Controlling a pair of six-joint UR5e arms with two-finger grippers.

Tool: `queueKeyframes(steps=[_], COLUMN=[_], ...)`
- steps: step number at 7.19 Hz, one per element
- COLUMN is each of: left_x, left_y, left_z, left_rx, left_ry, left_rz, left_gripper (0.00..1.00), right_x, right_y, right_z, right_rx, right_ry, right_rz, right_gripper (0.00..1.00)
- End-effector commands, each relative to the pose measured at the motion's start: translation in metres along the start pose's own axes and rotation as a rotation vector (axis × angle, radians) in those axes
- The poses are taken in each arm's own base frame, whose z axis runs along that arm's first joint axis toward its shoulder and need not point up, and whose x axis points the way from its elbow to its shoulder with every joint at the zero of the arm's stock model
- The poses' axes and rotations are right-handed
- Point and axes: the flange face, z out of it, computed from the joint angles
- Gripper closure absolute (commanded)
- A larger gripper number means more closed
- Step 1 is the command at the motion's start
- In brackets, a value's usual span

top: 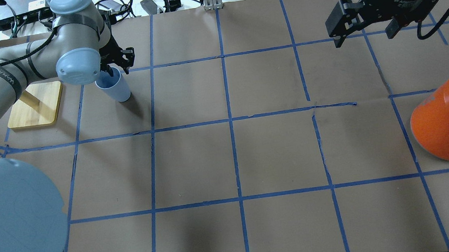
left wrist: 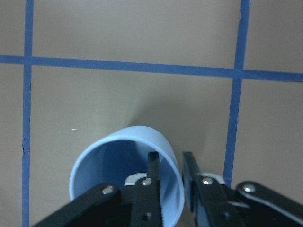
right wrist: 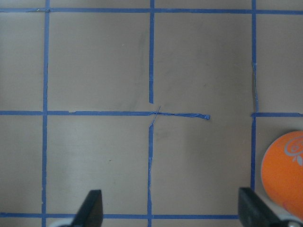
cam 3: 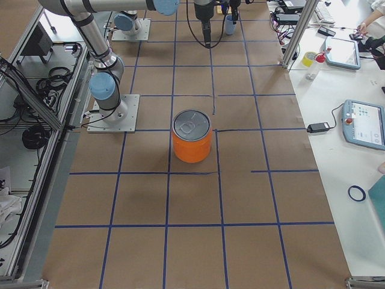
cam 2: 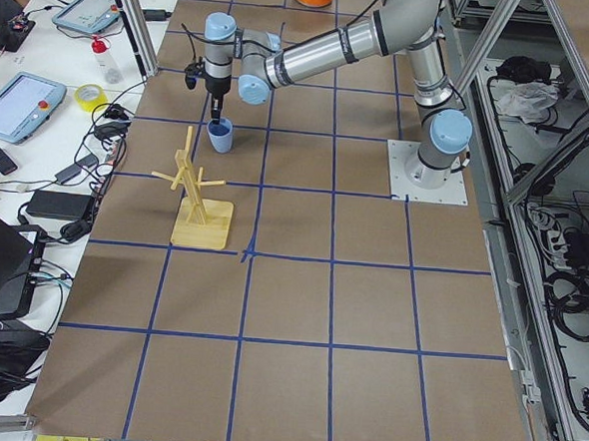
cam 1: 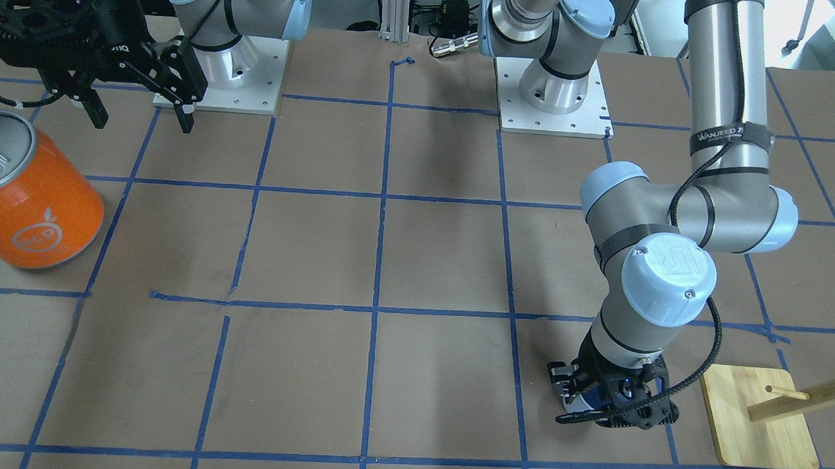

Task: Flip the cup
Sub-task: 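Set the cup down mouth-down near the wooden stand with the left gripper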

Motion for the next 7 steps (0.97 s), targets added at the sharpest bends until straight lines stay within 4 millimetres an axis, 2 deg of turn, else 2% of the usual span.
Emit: queueKeyframes(steps=[1, 2, 3, 4, 5, 6, 7], left_x=[-0.005, -0.008, -0.013, -0.017, -0.02, -0.022, -0.023], left_y=[0.009, 0.022, 0.034, 0.051, 0.069, 0.093, 0.105], left_z=[-0.046, -0.073, -0.115, -0.159, -0.189, -0.215, -0.232], left_rx=[-0.027, -0.091, -0.109, -0.083, -0.061, -0.101, -0.096], left_ry=[-0.001, -0.005, -0.007, 0.0, -0.007, -0.004, 0.002], left_rz=[-0.006, -0.001, -0.002, -0.013, -0.015, -0.011, -0.061], left_gripper=[0.0, 0.0, 0.0, 0.0, 0.0, 0.0, 0.0], right_x=[0.001, 0.001, 0.003, 0.015, 0.026, 0.028, 0.026], right_y=[-0.001, -0.002, -0.006, -0.012, -0.031, -0.047, -0.051], right_z=[0.004, 0.004, -0.005, -0.013, -0.018, -0.022, -0.028], right_rx=[-0.007, -0.007, 0.013, 0.021, 0.032, -0.026, -0.058], right_ry=[0.006, -0.001, 0.004, 0.001, 0.002, -0.011, -0.016], right_rz=[-0.002, -0.029, -0.083, -0.056, -0.037, -0.034, -0.037], right_gripper=[0.0, 0.0, 0.0, 0.0, 0.0, 0.0, 0.0])
